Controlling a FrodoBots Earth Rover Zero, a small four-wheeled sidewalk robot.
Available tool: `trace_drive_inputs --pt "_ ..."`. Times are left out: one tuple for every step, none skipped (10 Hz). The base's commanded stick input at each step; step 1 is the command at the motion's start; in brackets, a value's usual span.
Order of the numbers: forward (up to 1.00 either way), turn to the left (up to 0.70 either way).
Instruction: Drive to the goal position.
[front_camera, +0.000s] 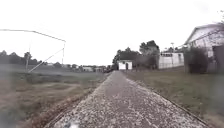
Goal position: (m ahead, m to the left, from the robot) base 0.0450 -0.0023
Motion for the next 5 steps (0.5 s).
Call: trace_drive_inputs --pt "0.7 -0.19" --pt "0.7 -0.23" --pt "0.7 -0.27" --pt "0.7 -0.3" --pt "0.7 -0.34"
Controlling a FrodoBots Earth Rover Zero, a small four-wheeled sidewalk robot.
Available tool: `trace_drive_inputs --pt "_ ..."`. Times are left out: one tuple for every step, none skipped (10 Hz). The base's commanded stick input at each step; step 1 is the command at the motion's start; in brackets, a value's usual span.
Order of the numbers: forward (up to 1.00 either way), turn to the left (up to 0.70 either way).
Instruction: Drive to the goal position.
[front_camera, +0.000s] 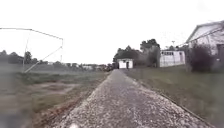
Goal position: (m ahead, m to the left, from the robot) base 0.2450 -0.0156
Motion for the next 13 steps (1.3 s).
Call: trace_drive_inputs --pt "0.7 -0.35" --pt "0.7 -0.35" --pt "0.7 -0.35" --pt "0.7 -0.35" --pt "0.7 -0.33" --pt "0.7 -0.26" --pt "0.7 -0.19" --pt "0.7 -0.11" --pt "0.7 -0.04" --pt "0.7 0.0" --pt "0.7 0.0" --pt "0.7 0.0" --pt "0.7 0.0"
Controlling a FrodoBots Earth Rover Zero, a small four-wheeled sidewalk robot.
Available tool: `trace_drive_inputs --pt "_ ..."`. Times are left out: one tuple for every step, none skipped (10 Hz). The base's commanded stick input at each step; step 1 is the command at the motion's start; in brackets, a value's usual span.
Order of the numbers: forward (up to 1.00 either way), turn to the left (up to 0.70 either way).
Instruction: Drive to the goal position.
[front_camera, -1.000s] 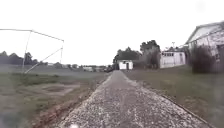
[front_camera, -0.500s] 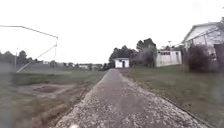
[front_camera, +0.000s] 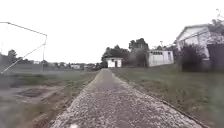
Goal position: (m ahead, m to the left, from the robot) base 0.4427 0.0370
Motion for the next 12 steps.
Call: trace_drive_inputs --pt "0.7 0.0" --pt "0.7 0.0" --pt "0.7 0.0" --pt "0.7 0.0" --pt "0.7 0.0" --pt "0.7 0.0" --pt "0.7 0.0" --pt "0.7 0.0" --pt "0.7 0.0" --pt "0.7 0.0" --pt "0.7 0.0" --pt "0.7 0.0"
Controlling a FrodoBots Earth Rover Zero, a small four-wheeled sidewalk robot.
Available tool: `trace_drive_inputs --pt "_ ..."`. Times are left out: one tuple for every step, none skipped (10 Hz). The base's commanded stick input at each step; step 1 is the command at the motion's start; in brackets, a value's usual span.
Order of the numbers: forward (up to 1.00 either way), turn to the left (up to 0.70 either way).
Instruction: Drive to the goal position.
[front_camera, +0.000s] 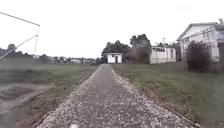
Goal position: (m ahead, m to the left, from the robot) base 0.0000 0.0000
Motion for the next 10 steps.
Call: trace_drive_inputs --pt "0.7 0.0" --pt "0.54 0.0" --pt "0.33 0.0" --pt "0.19 0.0" --pt "0.1 0.0" --pt "0.01 0.0" --pt "0.0 0.0" --pt "0.0 0.0" --pt "0.0 0.0" --pt "0.0 0.0"
